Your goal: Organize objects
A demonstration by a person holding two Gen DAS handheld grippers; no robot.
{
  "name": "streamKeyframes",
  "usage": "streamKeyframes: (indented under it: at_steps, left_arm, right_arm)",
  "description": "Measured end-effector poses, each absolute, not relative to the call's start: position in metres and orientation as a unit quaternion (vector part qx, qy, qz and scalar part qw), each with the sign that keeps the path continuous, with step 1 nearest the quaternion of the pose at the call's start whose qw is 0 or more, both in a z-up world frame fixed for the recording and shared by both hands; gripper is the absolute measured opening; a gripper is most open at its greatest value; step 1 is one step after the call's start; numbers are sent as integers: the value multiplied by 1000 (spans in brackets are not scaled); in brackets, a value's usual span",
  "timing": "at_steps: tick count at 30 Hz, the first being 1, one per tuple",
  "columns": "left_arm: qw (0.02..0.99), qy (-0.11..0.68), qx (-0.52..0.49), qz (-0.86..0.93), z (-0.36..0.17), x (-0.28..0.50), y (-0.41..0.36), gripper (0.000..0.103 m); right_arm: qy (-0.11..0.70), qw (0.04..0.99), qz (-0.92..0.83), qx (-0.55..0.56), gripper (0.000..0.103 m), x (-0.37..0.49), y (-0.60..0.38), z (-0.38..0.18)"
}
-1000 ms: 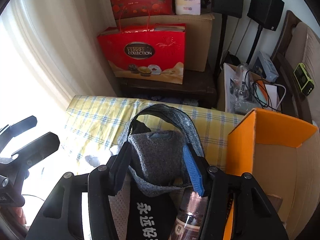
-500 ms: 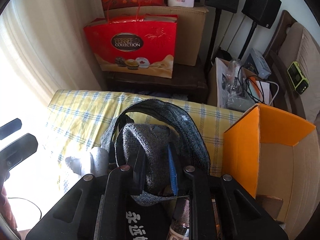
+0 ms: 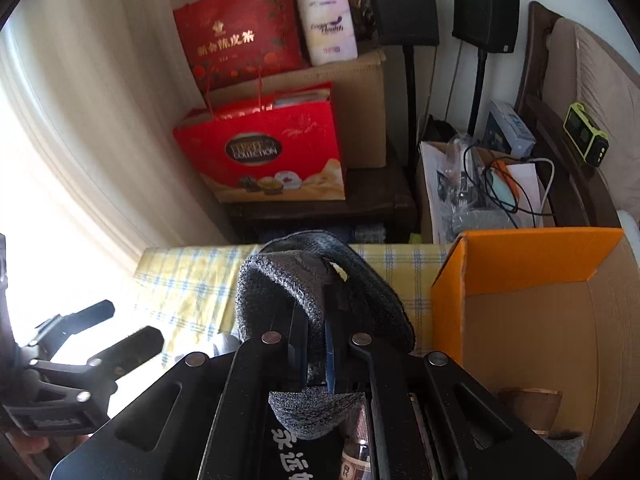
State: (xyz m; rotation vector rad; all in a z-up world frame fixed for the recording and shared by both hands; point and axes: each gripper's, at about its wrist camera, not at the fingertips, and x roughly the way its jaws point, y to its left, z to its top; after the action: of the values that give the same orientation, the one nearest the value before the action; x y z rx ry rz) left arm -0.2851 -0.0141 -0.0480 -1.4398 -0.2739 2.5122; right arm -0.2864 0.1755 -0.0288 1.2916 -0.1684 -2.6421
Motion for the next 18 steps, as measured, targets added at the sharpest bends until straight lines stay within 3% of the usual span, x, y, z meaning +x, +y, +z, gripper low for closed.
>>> streamKeyframes:
  at_steps: [11, 18]
  left_arm:
    - [236, -61, -479, 843, -39, -254, 51, 100]
    - [255, -27, -479, 839, -43, -239, 95, 98]
  right_arm:
    - [-115, 118, -888, 429, 5, -271, 201, 0]
    - [-130, 123, -880, 440, 5, -260, 211, -4]
